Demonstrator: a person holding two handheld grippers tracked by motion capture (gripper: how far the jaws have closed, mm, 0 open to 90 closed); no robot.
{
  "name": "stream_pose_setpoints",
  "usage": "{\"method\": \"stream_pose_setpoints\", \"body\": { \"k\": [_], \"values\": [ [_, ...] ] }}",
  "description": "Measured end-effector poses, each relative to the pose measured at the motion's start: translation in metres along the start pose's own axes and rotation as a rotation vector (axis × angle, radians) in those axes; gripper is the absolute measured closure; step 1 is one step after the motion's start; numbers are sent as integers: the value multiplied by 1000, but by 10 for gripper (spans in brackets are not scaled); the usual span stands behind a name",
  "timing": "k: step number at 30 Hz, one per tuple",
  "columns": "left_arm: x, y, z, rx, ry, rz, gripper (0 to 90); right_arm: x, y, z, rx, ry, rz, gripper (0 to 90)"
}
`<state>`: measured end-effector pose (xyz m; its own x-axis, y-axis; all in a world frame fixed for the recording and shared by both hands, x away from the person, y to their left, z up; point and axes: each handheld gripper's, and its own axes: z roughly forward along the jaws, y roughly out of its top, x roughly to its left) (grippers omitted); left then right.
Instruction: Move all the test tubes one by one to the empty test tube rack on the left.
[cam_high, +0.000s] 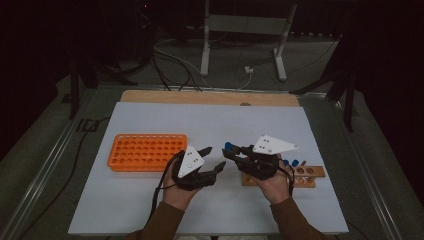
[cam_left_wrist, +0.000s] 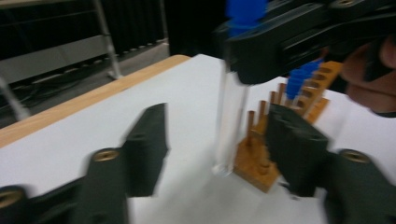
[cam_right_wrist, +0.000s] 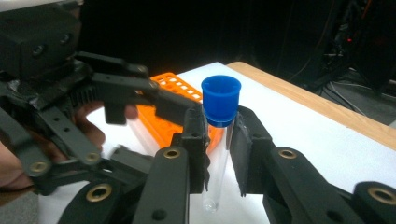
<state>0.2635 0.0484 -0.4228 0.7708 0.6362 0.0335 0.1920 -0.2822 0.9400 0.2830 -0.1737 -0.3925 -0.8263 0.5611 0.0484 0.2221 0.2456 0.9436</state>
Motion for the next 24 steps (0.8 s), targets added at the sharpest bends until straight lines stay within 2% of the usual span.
{"method": "stream_pose_setpoints", "body": {
  "k": [5, 9, 11, 15, 18, 20, 21, 24],
  "values": [
    [-2, 0, 3, 10, -7, 16, 641, 4, -1, 5, 5, 18, 0, 759],
    [-1, 0, 3, 14, -6, 25, 734, 5, -2, 6, 6, 33, -1, 760],
    [-2, 0, 3, 15, -15, 31, 775, 5, -2, 6, 6, 34, 1, 760],
    [-2, 0, 4, 20, -11, 46, 783, 4, -2, 5, 15, 45, 7, 746],
    [0, -1, 4, 20, -4, 38, 784, 1, -2, 1, 6, 53, 25, 634],
    [3, -1, 4, 19, 4, 29, 784, -1, -2, -2, -2, 50, 32, 512],
    [5, -1, 4, 16, 9, 21, 784, -2, -2, -4, -1, 41, 37, 436],
    [9, -2, 2, 9, 23, 6, 784, -4, -3, -8, -2, -10, 25, 313]
  ]
}}
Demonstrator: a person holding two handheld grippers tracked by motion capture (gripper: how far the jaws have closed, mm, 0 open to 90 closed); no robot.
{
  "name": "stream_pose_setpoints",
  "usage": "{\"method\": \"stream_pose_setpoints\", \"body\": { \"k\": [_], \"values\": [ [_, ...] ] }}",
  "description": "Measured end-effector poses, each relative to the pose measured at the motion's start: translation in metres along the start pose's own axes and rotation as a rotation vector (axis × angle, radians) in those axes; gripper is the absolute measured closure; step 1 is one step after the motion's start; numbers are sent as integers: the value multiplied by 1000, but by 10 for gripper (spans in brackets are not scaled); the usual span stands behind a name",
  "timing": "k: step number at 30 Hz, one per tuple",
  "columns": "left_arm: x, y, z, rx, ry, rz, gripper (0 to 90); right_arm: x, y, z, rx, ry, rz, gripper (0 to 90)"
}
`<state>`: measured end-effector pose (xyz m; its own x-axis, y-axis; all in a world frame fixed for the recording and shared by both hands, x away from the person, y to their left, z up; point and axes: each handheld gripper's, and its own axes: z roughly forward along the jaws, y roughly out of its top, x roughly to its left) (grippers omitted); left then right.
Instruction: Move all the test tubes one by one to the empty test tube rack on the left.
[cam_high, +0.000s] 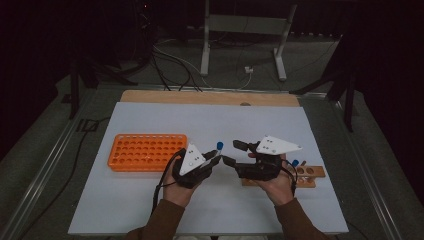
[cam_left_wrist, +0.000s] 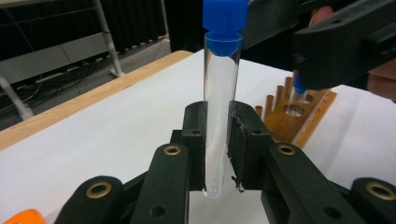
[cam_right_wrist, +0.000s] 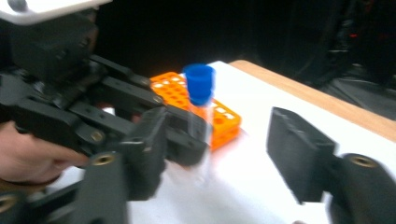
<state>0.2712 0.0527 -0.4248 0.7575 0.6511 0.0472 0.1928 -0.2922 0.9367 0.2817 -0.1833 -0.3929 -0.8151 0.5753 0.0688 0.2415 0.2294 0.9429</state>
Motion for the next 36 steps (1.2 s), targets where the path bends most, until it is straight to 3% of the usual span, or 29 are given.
{"method": "stream_pose_setpoints", "body": {
  "k": [4, 6, 7, 8, 14, 19, 27, 36],
  "values": [
    [5, -2, -3, -3, 14, -14, 784, -5, -4, -6, 1, -73, 8, 136],
    [6, -3, -4, 0, 18, -13, 784, -6, -6, -8, 6, -87, 6, 121],
    [9, -5, -6, -1, 24, -23, 784, -9, -10, -12, 14, -118, -3, 50],
    [9, -5, -6, -1, 24, -23, 784, -9, -11, -14, 19, -130, -7, 34],
    [21, -13, -15, -6, 30, -54, 783, -16, -20, -27, 47, -195, -36, 3],
    [30, -19, -23, -6, 56, -68, 782, -28, -31, -46, 34, -242, -2, 0],
    [44, -32, -35, -8, 115, -93, 782, -37, -40, -65, 12, -276, 19, 0],
    [58, -50, -35, 15, 177, -119, 782, -50, -48, -85, -14, -314, 67, 0]
  ]
}}
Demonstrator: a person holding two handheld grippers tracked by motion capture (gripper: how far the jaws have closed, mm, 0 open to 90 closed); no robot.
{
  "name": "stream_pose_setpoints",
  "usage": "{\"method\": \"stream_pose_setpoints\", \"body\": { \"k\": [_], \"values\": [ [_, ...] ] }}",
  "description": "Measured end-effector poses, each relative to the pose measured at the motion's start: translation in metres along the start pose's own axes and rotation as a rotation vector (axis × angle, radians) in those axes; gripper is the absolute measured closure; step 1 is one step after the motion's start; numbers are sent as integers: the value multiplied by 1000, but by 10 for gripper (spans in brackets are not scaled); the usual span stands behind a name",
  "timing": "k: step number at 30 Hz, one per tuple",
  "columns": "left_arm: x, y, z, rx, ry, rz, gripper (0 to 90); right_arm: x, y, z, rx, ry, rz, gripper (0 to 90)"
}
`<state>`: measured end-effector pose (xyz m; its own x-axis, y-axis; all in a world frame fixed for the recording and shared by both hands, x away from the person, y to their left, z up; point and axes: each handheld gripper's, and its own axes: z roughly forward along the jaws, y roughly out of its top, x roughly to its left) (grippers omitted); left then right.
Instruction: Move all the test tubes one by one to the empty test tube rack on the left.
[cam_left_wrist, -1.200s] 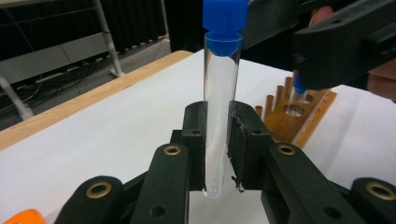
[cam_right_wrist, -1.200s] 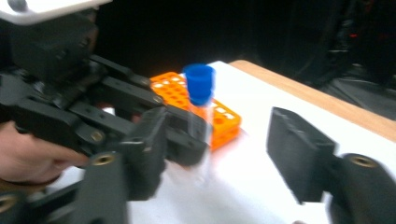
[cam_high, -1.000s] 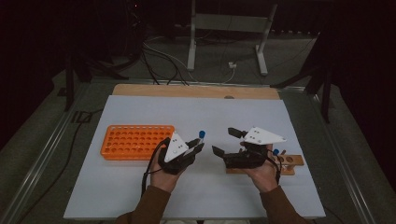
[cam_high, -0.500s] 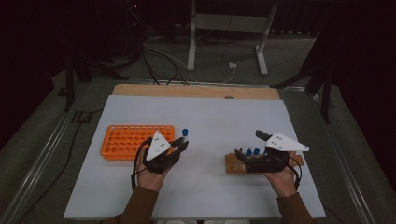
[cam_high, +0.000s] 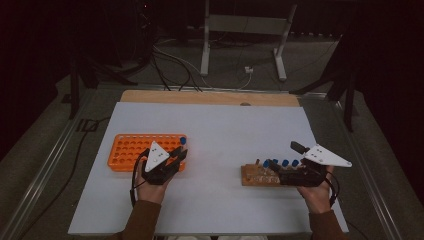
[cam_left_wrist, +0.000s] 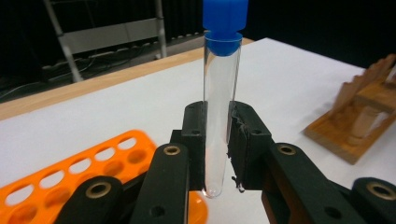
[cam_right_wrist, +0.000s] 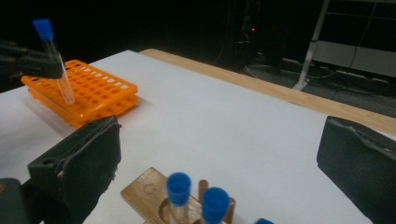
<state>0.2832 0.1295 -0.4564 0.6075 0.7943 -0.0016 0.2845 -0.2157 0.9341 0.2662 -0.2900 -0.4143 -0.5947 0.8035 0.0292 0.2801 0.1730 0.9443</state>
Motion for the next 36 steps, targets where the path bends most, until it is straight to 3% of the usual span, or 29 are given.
{"method": "stream_pose_setpoints", "body": {
  "k": [12, 25, 30, 36],
  "values": [
    [12, -17, 8, 36, 56, -27, 782, -9, 1, -10, -26, -16, 18, 0],
    [14, -34, 19, 142, 60, -24, 783, -8, -1, -9, -23, -6, 16, 0],
    [12, -36, 22, 184, 66, -2, 786, -8, -1, -9, -19, -3, 15, 0],
    [11, -37, 22, 187, 68, -2, 786, -8, -1, -9, -19, 0, 15, 0]
  ]
}}
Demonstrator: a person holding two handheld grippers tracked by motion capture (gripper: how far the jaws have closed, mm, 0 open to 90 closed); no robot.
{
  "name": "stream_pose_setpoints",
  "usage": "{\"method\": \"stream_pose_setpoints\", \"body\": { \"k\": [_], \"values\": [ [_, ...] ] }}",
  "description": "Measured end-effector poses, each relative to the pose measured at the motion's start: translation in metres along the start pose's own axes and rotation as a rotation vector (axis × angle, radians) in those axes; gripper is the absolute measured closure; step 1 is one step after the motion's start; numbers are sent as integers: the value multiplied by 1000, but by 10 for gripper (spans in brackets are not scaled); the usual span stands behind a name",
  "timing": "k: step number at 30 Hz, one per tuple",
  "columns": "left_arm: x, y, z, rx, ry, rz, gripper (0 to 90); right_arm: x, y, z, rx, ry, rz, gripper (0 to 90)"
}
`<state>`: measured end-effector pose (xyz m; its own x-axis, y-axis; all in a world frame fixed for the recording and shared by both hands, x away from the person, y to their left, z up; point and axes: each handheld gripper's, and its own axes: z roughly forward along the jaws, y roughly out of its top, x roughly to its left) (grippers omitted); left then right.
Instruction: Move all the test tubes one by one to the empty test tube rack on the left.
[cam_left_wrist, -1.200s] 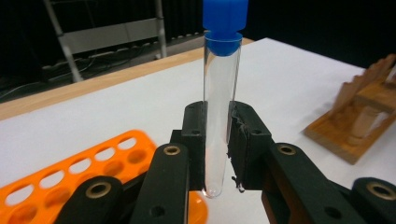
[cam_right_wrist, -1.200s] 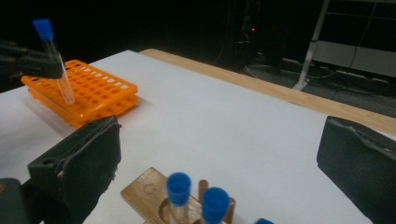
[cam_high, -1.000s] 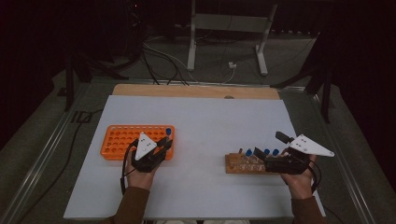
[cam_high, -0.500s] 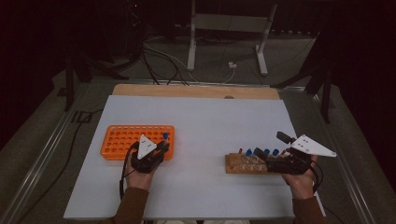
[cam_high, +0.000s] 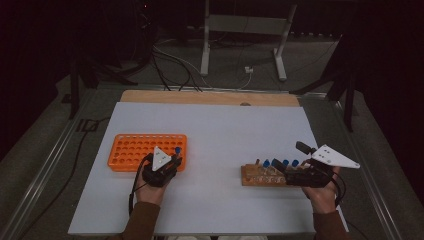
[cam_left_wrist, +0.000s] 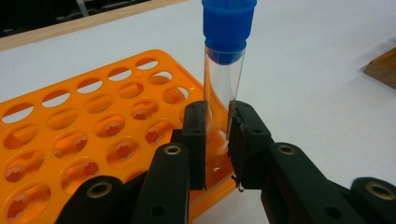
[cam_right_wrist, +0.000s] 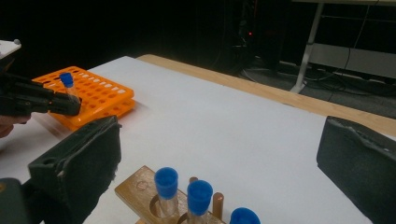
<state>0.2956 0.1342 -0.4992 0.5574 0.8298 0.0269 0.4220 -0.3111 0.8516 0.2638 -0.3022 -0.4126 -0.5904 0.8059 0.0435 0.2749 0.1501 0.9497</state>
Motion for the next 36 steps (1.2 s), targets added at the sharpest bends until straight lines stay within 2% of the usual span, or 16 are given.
{"method": "stream_pose_setpoints", "body": {
  "k": [7, 9, 11, 14, 19, 20, 22, 25, 26, 27, 28, 29, 31, 32, 35, 36],
  "values": [
    [0, 0, -1, 1, -4, -9, 782, -2, 1, -2, -4, -5, 3, 0],
    [2, -1, -2, -1, -14, -26, 772, -3, 1, -3, -6, -6, 5, 0],
    [2, -1, -3, 0, -15, -35, 696, -4, 1, -4, -5, -9, 7, 0],
    [4, -1, -6, -19, -33, -57, 644, -5, 0, -4, -2, -11, 10, 0],
    [6, 2, -19, -65, -44, -73, 486, -7, -1, -3, 4, -13, 12, 0],
    [6, 2, -22, -70, -47, -77, 486, -7, -1, -3, 4, -13, 12, 0],
    [9, 4, -28, -87, -70, -93, 421, -8, -1, -3, 4, -18, 14, 0],
    [11, 4, -41, -127, -39, -92, 315, -11, -2, -5, 9, -29, 16, 0],
    [12, 4, -44, -135, -32, -94, 315, -11, -2, -5, 9, -29, 16, 0],
    [13, 4, -49, -145, -19, -101, 245, -13, -3, -5, 13, -35, 17, 0],
    [14, 3, -51, -151, -10, -104, 245, -13, -3, -5, 13, -35, 17, 0],
    [16, 3, -56, -159, -1, -108, 173, -15, -4, -6, 14, -39, 23, 0],
    [21, 1, -62, -168, 11, -124, 166, -16, -4, -7, 15, -41, 24, 0],
    [22, 0, -65, -171, 17, -130, 109, -17, -5, -7, 20, -47, 23, 3],
    [29, -3, -73, -173, 39, -151, 22, -19, -7, -8, 29, -53, 28, 25],
    [31, -5, -76, -172, 50, -155, 22, -19, -7, -8, 29, -53, 28, 25]
  ]
}}
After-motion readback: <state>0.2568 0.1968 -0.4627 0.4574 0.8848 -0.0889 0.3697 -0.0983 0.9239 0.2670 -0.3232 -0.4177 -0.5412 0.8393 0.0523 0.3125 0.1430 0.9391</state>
